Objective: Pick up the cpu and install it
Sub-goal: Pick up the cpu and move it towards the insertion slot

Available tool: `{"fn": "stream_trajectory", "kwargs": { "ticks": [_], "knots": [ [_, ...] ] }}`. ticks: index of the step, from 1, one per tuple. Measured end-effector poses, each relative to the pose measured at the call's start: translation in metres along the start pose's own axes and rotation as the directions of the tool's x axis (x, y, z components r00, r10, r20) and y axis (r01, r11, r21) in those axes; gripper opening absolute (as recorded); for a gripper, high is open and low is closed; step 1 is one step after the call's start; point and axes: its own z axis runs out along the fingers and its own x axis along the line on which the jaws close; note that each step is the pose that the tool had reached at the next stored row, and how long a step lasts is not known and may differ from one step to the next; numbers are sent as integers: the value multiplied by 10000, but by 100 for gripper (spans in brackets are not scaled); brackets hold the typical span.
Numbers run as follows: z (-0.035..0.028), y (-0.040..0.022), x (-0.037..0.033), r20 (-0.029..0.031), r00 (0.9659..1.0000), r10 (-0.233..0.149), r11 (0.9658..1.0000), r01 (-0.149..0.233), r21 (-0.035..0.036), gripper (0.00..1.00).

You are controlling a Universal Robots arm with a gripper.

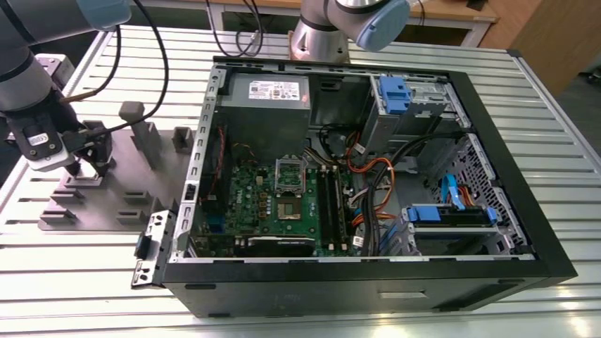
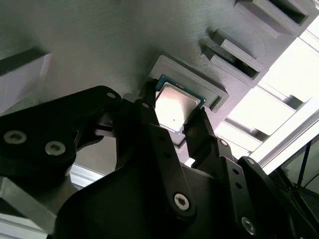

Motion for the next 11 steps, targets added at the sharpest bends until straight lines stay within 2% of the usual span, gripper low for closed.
{"fn": "stream_trajectory", "kwargs": {
  "ticks": [2,11],
  "knots": [
    [0,0,0,0,10000,0,10000,0,0,47],
    [-6,0,0,-1,10000,0,10000,0,1,47]
  ]
}}
